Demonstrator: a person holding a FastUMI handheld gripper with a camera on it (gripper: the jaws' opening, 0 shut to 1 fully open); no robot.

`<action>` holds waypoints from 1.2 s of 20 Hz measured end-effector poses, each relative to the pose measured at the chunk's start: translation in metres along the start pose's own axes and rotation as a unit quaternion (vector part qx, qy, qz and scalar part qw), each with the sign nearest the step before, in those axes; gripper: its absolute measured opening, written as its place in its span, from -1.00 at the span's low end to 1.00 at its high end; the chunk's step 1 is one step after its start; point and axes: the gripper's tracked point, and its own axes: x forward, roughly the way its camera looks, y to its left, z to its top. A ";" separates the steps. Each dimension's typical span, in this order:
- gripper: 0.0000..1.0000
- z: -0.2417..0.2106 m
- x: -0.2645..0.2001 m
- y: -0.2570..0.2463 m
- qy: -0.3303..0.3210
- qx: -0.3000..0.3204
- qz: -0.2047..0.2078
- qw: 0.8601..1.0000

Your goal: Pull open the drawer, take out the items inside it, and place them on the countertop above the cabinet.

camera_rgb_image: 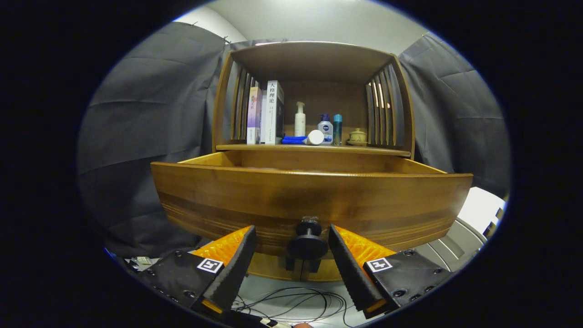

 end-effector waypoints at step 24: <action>1.00 0.010 0.040 -0.013 -0.003 0.015 -0.038 0.999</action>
